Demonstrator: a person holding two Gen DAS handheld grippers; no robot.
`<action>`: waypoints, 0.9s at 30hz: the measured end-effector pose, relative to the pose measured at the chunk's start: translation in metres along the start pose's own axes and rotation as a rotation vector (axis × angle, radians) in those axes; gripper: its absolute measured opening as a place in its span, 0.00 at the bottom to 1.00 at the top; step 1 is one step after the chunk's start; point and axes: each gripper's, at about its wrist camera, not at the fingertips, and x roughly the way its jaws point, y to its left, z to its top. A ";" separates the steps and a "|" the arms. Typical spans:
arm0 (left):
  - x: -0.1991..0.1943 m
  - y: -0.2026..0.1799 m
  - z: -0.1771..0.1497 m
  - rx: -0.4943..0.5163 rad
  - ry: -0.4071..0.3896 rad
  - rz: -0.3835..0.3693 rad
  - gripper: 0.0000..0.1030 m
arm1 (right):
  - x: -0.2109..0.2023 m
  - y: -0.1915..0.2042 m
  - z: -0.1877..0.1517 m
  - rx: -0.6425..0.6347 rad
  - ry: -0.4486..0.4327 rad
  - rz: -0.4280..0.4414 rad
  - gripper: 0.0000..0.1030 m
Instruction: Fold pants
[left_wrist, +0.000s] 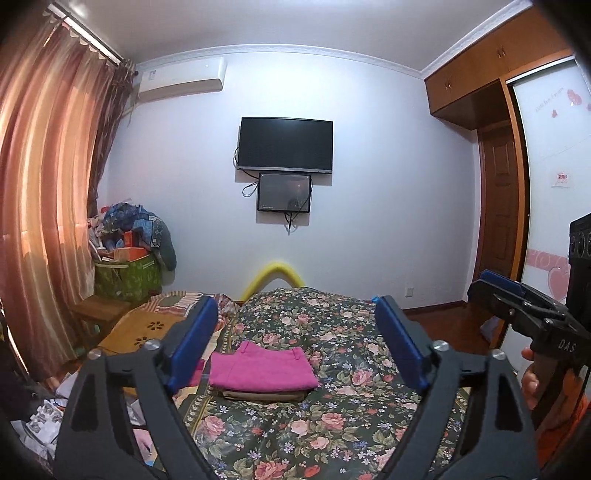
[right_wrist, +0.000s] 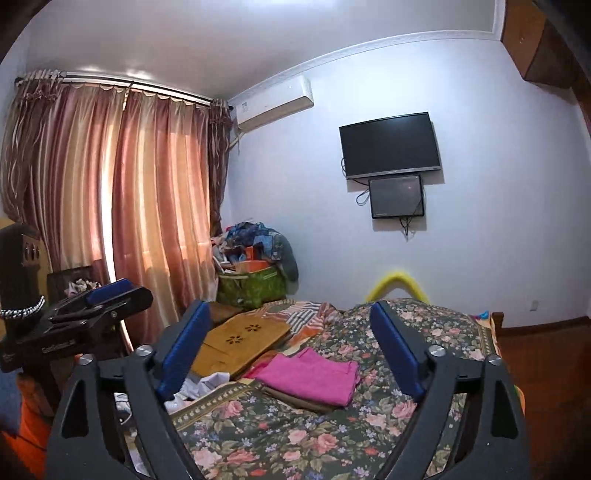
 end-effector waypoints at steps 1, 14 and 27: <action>-0.001 0.000 -0.001 -0.001 0.000 0.001 0.89 | 0.000 0.000 0.000 0.001 -0.004 -0.007 0.91; -0.007 -0.004 -0.007 0.004 -0.004 0.011 1.00 | -0.013 0.011 0.000 -0.020 -0.034 -0.053 0.99; -0.001 -0.001 -0.008 -0.001 0.008 0.005 1.00 | -0.018 0.012 -0.005 -0.030 -0.020 -0.059 1.00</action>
